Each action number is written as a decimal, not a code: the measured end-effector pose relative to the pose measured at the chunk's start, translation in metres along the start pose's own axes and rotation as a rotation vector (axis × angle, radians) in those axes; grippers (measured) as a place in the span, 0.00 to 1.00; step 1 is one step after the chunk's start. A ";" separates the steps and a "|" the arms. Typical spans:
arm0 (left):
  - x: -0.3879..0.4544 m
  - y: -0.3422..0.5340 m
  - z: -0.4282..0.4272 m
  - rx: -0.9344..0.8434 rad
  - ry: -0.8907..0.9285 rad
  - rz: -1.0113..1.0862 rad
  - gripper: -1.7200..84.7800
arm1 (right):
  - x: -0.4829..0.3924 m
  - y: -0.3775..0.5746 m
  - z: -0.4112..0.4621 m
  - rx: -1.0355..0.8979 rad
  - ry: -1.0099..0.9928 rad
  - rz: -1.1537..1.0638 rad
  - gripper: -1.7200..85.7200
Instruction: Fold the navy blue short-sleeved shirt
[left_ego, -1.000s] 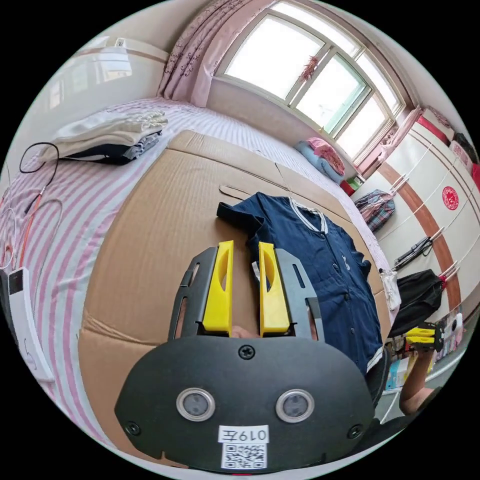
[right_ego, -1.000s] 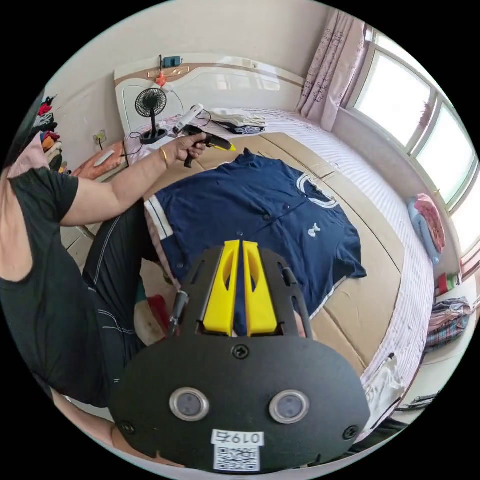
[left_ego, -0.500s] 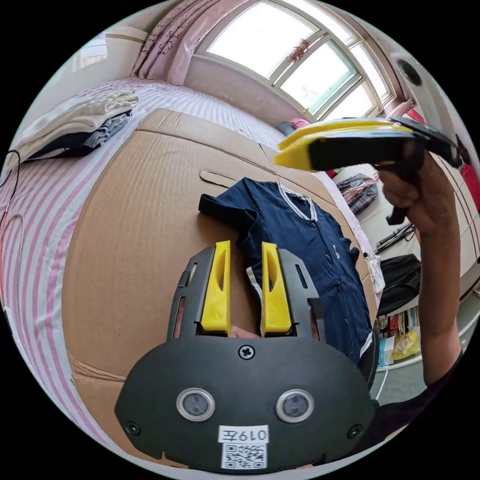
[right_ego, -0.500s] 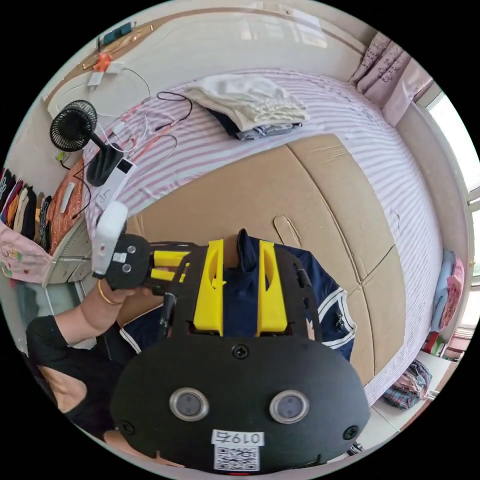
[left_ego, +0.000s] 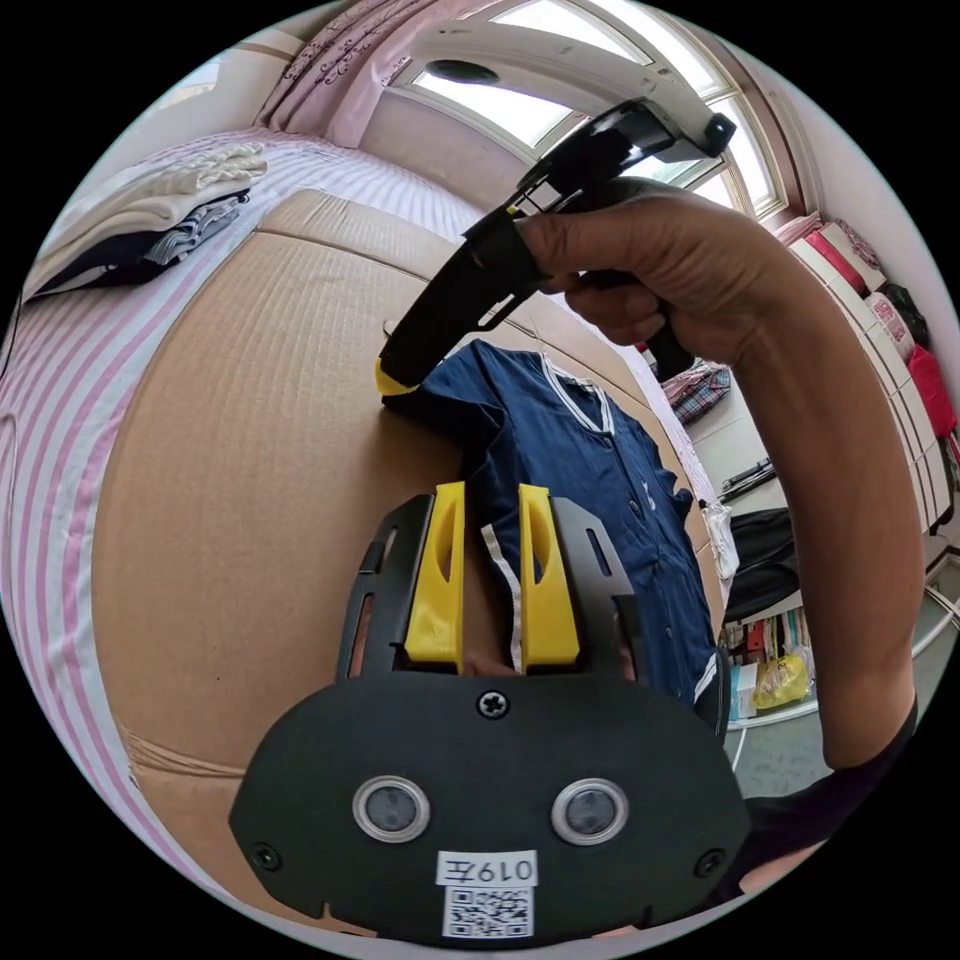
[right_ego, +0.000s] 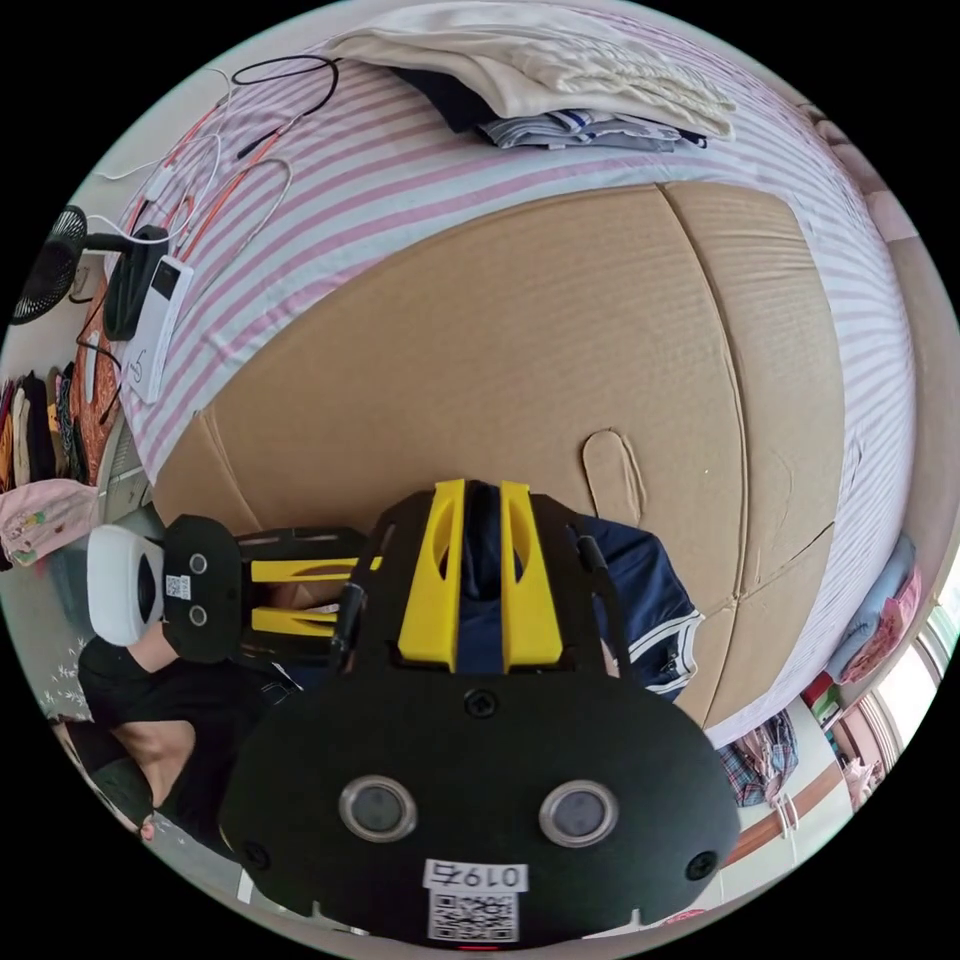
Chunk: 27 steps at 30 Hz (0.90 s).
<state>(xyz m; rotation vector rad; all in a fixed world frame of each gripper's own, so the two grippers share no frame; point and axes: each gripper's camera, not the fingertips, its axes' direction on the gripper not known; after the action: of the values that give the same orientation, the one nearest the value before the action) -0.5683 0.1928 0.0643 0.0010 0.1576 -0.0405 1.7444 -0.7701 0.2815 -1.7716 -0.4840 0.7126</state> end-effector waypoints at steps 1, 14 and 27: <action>0.000 -0.001 0.001 -0.002 0.002 0.001 0.10 | 0.004 0.001 -0.007 -0.004 -0.008 -0.006 0.05; 0.031 -0.004 0.011 0.081 -0.077 0.025 0.04 | 0.059 0.073 -0.025 0.227 -0.173 0.161 0.01; 0.101 0.009 0.024 0.119 -0.218 0.152 0.03 | 0.041 0.159 0.132 0.600 -0.491 0.447 0.01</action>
<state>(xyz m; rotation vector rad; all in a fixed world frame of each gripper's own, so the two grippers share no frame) -0.4643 0.1974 0.0721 0.1265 -0.0629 0.1019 1.6803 -0.6992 0.0937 -1.1298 -0.1538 1.4558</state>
